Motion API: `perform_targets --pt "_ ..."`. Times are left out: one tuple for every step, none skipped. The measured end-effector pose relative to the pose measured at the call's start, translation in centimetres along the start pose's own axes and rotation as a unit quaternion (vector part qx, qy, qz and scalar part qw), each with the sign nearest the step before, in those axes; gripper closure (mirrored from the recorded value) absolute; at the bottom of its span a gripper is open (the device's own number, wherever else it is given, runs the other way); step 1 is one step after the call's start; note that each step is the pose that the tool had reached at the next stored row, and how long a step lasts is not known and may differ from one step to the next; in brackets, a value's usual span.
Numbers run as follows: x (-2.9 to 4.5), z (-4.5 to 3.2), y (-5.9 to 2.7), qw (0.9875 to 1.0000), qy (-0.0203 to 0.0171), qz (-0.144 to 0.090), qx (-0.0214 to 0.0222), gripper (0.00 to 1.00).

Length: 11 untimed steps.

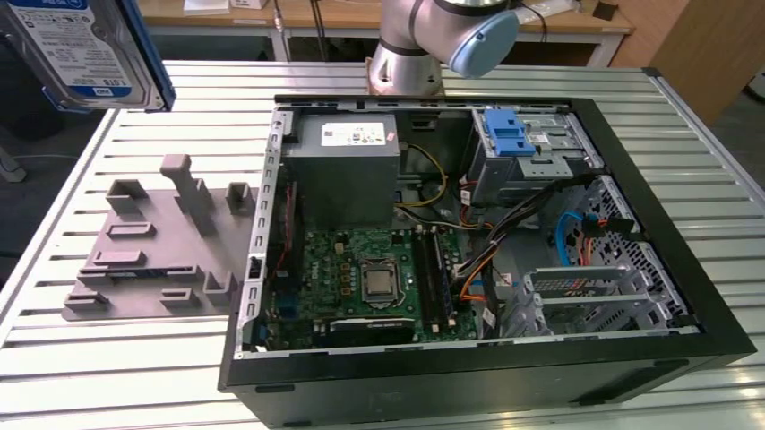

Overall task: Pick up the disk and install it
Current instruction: 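Pick up the disk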

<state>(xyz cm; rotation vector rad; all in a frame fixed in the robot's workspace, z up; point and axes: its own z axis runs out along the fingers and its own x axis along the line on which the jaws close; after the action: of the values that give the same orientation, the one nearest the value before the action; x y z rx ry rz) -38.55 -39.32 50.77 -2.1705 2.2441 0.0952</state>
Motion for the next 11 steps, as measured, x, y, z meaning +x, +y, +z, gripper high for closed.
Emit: perform_targets --pt "0.01 0.0 -0.08 1.0 0.0 0.0 0.0 0.64" --pt "0.02 -0.01 -0.15 1.0 0.0 0.0 0.0 0.64" --pt "0.03 -0.01 -0.23 1.0 0.0 0.0 0.0 0.64" --pt "0.04 -0.01 -0.3 1.0 0.0 0.0 0.0 0.64" --pt "0.06 -0.01 -0.36 1.0 0.0 0.0 0.0 0.64" --pt "0.1 -0.01 -0.42 1.0 0.0 0.0 0.0 0.64" --pt "0.13 -0.02 -0.48 1.0 0.0 0.0 0.0 0.64" --pt "0.17 -0.03 -0.57 1.0 0.0 0.0 0.0 0.64" --pt "0.22 -0.04 -0.67 1.0 0.0 0.0 0.0 0.64" --pt "0.27 -0.04 -0.77 1.0 0.0 0.0 0.0 0.64" --pt "0.32 -0.04 -0.88 1.0 0.0 0.0 0.0 0.64"
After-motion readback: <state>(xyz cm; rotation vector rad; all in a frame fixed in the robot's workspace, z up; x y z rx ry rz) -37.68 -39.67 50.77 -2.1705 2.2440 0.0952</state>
